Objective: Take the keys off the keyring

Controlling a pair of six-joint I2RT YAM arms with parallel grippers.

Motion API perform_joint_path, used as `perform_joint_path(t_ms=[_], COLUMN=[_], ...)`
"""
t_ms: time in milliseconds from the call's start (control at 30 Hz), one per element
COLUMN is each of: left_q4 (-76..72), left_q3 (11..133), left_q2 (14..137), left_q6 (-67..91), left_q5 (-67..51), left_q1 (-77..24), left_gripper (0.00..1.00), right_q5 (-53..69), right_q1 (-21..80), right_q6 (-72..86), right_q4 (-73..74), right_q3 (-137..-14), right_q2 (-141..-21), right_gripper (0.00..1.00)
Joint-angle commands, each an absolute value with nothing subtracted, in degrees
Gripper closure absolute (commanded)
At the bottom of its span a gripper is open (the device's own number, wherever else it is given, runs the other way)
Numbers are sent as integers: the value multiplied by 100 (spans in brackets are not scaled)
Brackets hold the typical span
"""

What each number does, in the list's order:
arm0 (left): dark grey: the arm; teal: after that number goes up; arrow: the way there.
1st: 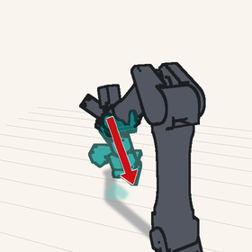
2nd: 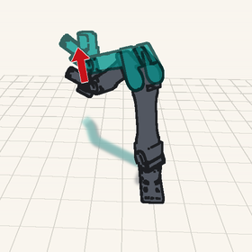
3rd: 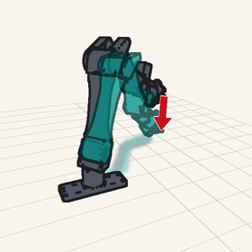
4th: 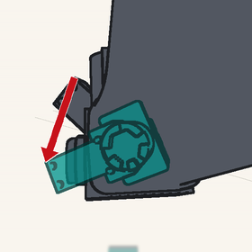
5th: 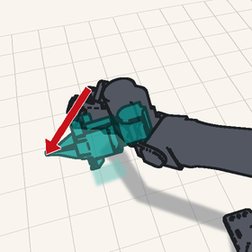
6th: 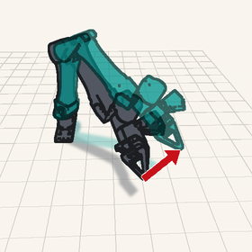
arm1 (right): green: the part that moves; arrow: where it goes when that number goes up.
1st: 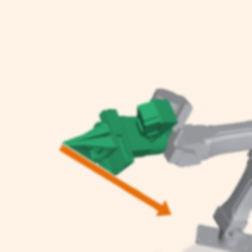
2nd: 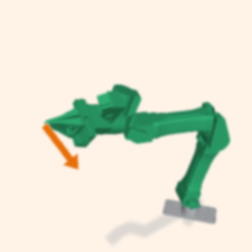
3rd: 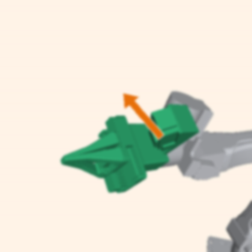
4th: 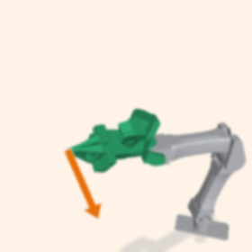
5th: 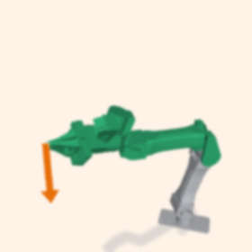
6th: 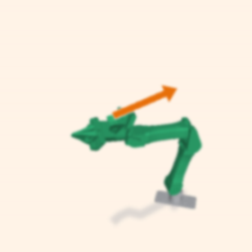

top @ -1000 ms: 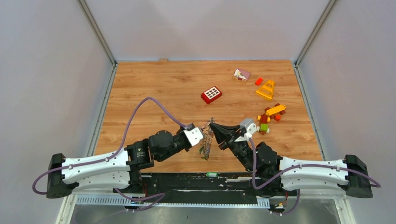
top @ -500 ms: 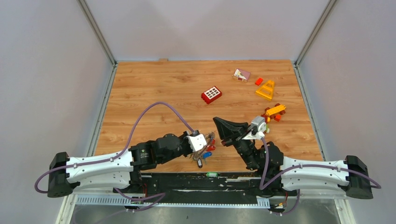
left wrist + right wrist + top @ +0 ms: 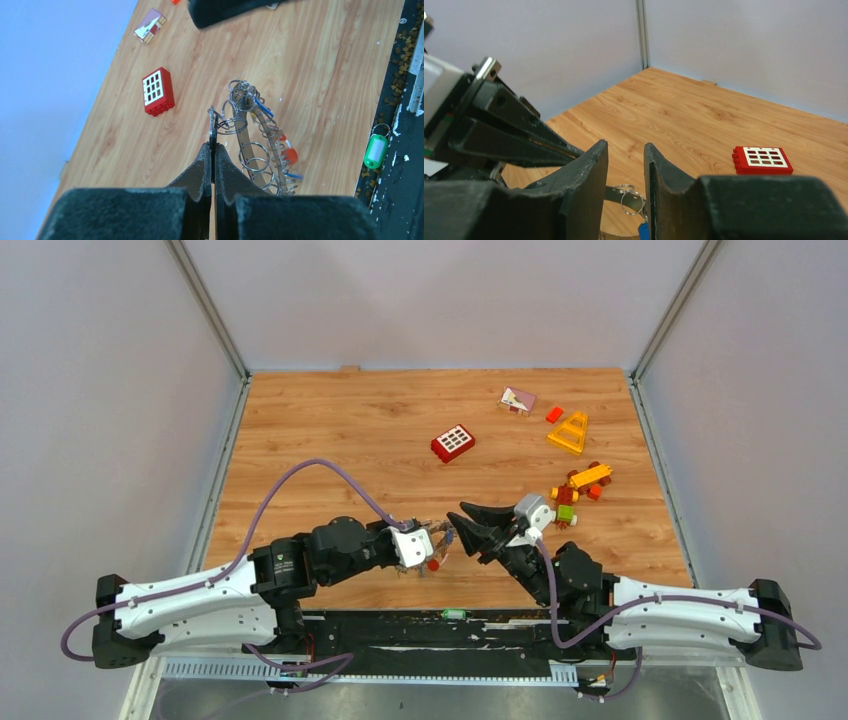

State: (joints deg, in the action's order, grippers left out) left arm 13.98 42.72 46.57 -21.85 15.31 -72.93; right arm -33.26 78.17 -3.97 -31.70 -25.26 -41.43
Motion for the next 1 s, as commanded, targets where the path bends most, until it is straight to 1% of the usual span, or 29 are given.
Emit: perform_joint_path(t_ms=[0,167,433,733,967], left_q4=[1503,1556,1512,1537,1554], left_q3=[4771,4834,4852,4878,4887], left_q2=[4560,4553,4556,4480,4450], left_q6=[-2499,-2498,-2404,-2372,-2336], left_q5=[1558,1632,1782,1861,1838], left_q1=[-7277,-7277,-7277,-7277,-7277], left_gripper=[100,100,100,100,100], right_q5=[-2767,-2507,-2163,-2398,-2685], right_q1=[7796,7796,7798,7796,7803], right_q6=[-270,-211,-149,-80,-42], right_q4=[-2936,-2890,-2700,-2476,-2610], right_q3=[-2739,-2883,-3001,-3060,-3085], right_q2=[-4288,-4587,-4847,-5114,-5320], right_gripper=[65,65,67,67,68])
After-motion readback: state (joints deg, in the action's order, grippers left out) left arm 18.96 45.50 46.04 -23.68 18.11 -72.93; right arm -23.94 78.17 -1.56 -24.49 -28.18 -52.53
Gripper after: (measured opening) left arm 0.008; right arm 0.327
